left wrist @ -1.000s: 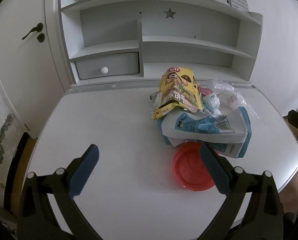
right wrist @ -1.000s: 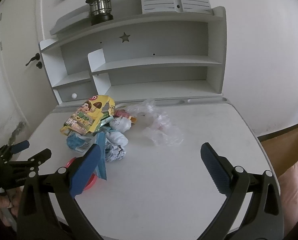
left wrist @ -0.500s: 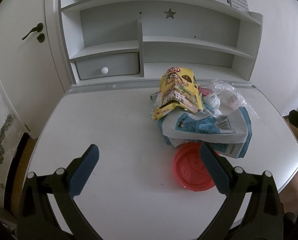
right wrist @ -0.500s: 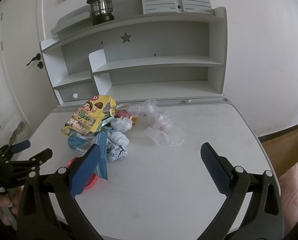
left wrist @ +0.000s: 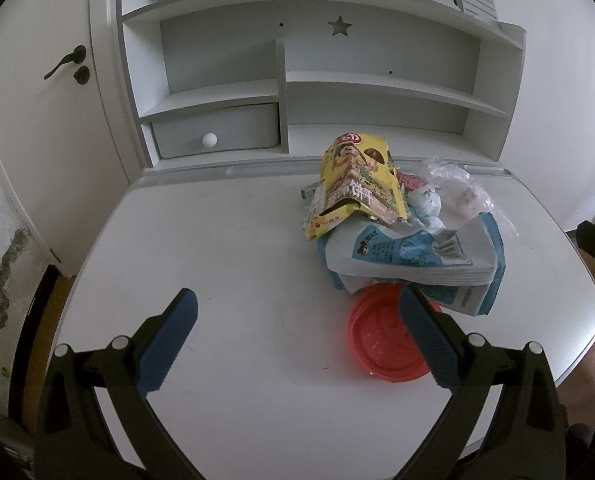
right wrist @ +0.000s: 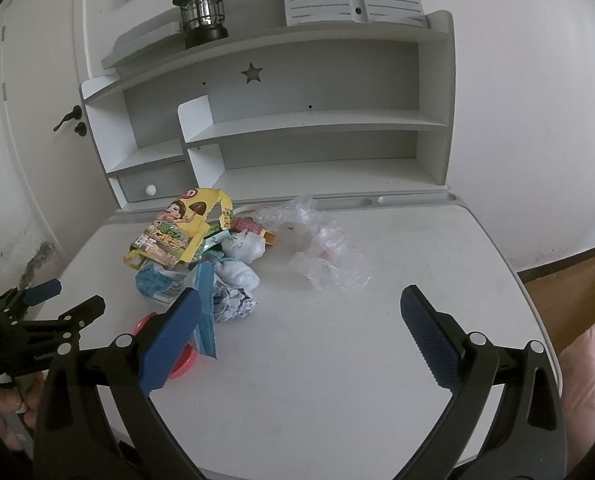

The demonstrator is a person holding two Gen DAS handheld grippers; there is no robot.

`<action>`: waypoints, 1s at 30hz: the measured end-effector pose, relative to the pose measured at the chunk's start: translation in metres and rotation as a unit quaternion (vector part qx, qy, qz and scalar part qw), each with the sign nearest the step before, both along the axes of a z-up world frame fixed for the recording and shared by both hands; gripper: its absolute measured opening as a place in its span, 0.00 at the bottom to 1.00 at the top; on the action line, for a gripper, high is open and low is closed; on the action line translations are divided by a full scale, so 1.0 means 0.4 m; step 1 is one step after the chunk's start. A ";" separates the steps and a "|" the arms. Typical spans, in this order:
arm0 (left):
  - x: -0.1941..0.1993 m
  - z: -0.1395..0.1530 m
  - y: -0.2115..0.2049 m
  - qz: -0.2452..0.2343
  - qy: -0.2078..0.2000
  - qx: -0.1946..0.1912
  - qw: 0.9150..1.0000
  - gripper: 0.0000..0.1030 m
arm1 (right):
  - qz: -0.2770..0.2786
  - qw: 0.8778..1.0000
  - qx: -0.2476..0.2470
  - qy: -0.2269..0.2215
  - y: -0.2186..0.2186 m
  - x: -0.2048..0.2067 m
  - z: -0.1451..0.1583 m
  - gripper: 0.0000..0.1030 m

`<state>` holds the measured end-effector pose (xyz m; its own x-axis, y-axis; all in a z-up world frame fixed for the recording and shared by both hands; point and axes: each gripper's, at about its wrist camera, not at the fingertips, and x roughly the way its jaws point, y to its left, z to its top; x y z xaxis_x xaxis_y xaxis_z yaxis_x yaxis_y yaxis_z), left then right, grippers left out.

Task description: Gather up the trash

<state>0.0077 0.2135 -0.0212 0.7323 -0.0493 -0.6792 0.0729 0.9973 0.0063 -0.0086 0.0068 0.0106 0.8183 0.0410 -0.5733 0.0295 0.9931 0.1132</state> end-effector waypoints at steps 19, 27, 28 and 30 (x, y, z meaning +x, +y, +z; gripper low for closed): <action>0.002 0.000 0.000 0.000 0.002 0.000 1.000 0.95 | 0.002 1.000 0.001 0.002 0.000 0.001 -0.008 0.94; 0.000 0.000 0.000 0.000 0.002 0.000 1.000 0.95 | 0.002 1.000 0.001 0.002 0.003 0.000 -0.009 0.94; 0.000 0.000 0.000 0.000 0.002 0.001 1.000 0.95 | 0.002 1.000 0.000 0.002 0.003 0.000 -0.009 0.94; 0.000 0.000 0.000 0.000 0.002 0.000 1.000 0.95 | 0.002 1.000 0.000 0.001 0.003 -0.001 -0.009 0.94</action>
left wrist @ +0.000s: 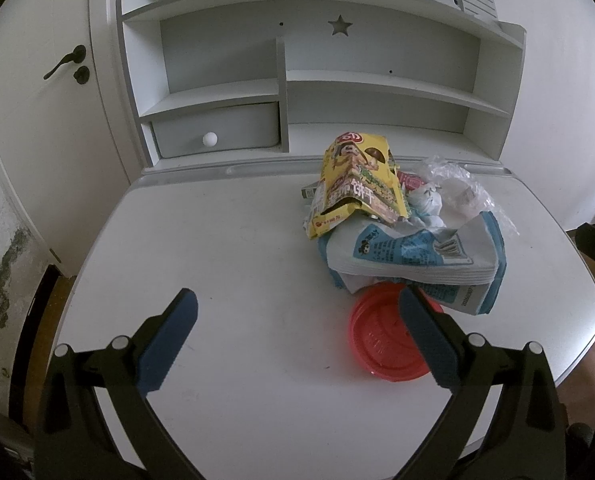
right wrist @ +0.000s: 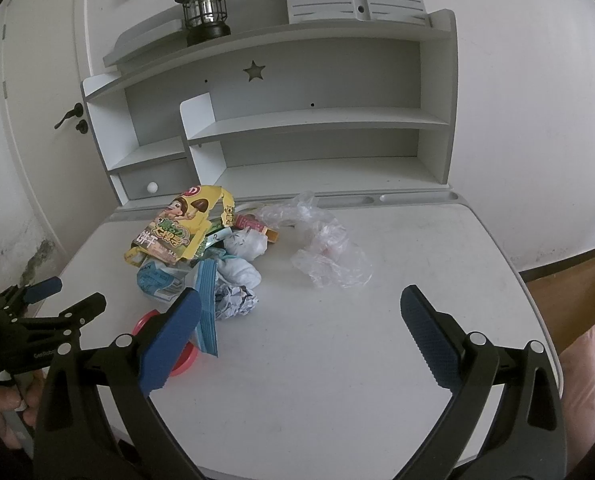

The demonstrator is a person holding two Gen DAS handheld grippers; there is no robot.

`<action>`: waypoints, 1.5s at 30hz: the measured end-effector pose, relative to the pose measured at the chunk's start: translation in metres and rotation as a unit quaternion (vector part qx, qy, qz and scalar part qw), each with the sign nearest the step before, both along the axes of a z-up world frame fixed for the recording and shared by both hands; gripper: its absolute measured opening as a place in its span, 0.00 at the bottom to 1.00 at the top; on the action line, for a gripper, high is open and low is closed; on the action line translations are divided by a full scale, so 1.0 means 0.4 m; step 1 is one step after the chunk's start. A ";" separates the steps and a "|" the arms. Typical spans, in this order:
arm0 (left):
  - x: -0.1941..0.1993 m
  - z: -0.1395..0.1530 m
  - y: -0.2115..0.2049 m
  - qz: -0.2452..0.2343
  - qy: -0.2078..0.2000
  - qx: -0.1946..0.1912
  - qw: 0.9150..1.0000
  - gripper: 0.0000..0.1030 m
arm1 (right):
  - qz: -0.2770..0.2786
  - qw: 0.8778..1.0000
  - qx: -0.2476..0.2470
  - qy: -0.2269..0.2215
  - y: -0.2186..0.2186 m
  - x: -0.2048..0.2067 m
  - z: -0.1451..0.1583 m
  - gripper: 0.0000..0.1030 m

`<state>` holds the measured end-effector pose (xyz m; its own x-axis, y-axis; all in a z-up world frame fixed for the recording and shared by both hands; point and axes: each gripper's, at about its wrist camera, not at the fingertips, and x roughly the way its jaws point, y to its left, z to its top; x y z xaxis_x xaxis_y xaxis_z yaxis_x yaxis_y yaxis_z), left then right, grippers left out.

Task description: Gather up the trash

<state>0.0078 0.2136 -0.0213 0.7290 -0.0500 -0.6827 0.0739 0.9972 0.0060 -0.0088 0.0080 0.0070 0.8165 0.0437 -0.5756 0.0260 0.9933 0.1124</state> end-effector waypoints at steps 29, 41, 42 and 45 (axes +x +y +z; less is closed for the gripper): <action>0.365 -0.030 -0.069 -0.081 0.118 -0.038 0.989 0.82 | 0.022 0.998 -0.002 0.059 -0.057 0.083 -0.083 0.94; 0.290 0.058 -0.029 -0.092 0.051 -0.063 0.992 0.04 | 0.041 0.989 0.027 0.138 -0.100 0.343 -0.125 0.93; 0.289 0.061 -0.027 -0.092 0.047 -0.060 0.993 0.04 | 0.042 0.988 0.028 0.149 -0.100 0.370 -0.135 0.92; 0.290 0.060 -0.020 -0.097 0.057 -0.064 0.992 0.04 | 0.046 0.982 0.038 0.181 -0.096 0.416 -0.165 0.76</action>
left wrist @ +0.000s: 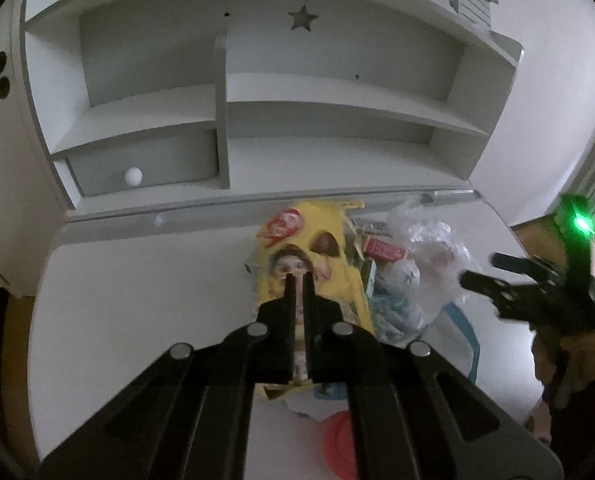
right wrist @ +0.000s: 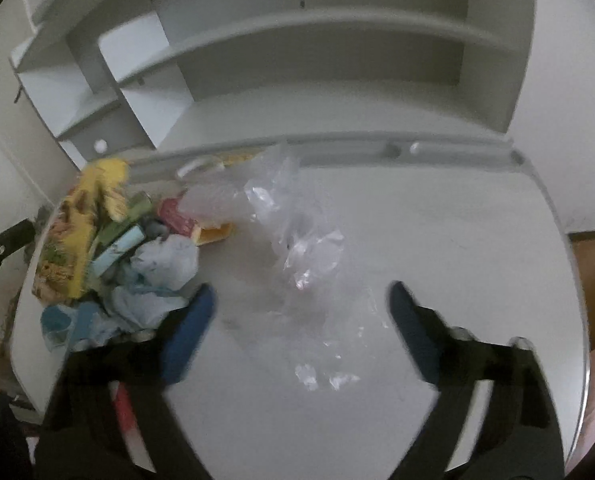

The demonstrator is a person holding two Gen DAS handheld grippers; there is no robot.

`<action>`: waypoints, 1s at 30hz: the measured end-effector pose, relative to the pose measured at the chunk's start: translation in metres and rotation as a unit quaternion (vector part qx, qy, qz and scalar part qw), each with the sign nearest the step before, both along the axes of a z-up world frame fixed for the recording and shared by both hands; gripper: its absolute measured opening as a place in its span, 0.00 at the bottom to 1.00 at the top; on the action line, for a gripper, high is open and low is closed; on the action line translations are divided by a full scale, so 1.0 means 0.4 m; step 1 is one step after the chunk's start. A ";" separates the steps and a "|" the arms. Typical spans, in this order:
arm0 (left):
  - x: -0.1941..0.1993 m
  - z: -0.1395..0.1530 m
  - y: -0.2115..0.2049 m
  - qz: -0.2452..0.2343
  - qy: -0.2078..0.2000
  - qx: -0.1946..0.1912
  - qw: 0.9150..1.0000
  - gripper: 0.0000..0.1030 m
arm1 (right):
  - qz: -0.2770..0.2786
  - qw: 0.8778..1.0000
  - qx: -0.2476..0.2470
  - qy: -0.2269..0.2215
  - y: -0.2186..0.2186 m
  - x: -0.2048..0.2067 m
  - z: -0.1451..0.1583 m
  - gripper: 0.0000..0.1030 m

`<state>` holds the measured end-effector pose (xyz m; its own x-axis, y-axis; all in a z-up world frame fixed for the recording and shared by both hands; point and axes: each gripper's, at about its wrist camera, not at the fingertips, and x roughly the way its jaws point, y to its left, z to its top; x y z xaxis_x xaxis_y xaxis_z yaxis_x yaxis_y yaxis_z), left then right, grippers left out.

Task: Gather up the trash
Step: 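Grasp the yellow snack bag with the left tool while the right tool grasps the clear plastic wrap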

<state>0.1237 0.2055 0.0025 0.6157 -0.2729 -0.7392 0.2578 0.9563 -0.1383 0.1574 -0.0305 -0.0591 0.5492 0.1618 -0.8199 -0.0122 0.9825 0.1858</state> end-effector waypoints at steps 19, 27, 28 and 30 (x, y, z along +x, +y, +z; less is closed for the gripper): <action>0.076 -0.082 0.190 0.083 0.084 -0.016 0.993 0.92 | 0.015 1.000 -0.017 0.006 0.003 0.006 0.018 0.83; 0.091 -0.140 0.193 0.087 0.089 0.045 0.991 0.92 | 0.022 0.999 -0.022 0.010 0.017 0.011 0.011 0.83; 0.094 -0.145 0.186 0.083 0.087 0.046 0.992 0.91 | 0.024 0.999 -0.020 0.014 0.021 0.017 0.004 0.83; 0.099 -0.157 0.176 0.083 0.083 0.056 0.992 0.75 | 0.024 0.999 -0.024 0.021 0.024 0.028 -0.010 0.83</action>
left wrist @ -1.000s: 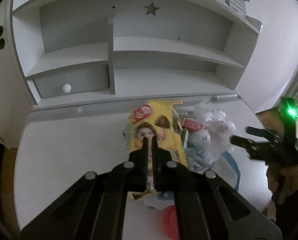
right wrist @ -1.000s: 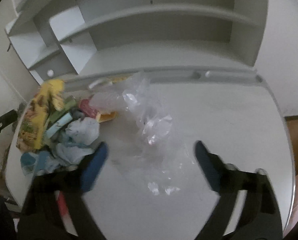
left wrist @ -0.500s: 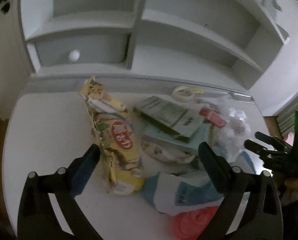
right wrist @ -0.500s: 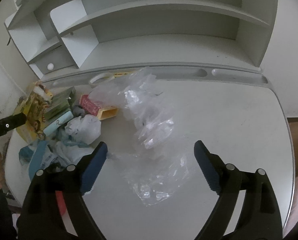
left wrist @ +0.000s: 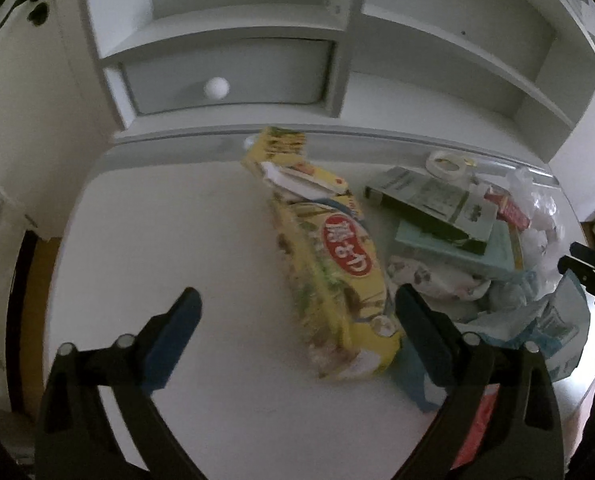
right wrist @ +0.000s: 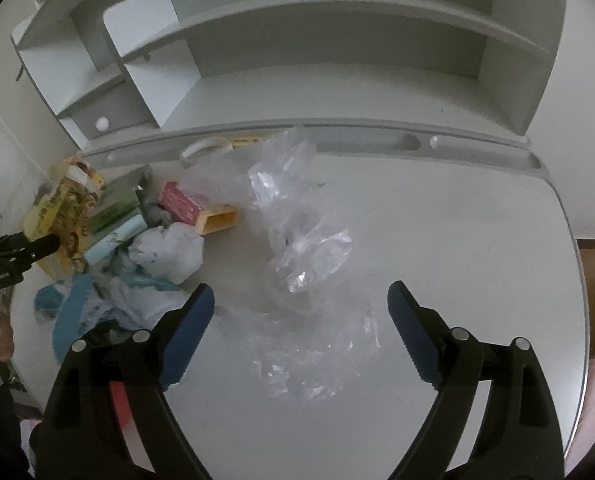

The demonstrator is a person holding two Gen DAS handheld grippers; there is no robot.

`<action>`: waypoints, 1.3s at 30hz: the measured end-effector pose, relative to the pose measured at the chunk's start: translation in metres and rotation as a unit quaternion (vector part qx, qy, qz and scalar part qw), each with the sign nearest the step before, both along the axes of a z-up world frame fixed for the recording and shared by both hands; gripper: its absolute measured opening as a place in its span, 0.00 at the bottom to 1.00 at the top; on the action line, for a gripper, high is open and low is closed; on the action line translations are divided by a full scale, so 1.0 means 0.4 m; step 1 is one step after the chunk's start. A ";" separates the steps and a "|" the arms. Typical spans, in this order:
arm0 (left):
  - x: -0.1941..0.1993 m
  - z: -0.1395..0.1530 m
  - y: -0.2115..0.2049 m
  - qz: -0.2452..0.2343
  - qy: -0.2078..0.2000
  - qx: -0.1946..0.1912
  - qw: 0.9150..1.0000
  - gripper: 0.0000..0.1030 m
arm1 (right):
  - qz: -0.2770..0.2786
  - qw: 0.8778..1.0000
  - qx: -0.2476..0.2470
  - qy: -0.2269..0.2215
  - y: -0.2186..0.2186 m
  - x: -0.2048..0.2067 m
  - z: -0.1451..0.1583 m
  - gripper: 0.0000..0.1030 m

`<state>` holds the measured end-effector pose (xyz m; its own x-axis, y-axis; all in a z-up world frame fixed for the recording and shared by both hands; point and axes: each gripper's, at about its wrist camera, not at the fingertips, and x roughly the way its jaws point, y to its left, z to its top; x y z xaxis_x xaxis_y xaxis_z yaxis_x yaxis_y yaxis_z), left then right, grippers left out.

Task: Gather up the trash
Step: 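Grasp the yellow snack bag with the left tool while the right tool grasps the clear plastic wrap, then carry both items to the black bin and open both tools to drop them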

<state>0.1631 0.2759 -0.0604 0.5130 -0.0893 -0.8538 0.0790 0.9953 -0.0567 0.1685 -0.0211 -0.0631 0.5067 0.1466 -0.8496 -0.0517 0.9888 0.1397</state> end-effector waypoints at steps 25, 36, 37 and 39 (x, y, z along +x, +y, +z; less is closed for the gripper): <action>-0.294 0.277 -0.461 -0.211 -0.156 -0.022 0.965 0.11 | -0.221 0.966 0.011 -0.130 -0.401 -0.569 0.166 0.05; -0.647 0.115 -1.190 -0.515 -0.075 -0.083 0.850 0.11 | -0.487 0.871 -0.024 -0.054 -0.708 -1.175 0.002 0.05; -0.685 0.079 -1.243 -0.536 -0.057 -0.082 0.839 0.11 | -0.504 0.863 -0.022 -0.043 -0.723 -1.213 -0.020 0.05; -0.735 0.011 -1.326 -0.566 -0.029 -0.077 0.821 0.11 | -0.540 0.841 -0.016 -0.017 -0.755 -1.296 -0.077 0.05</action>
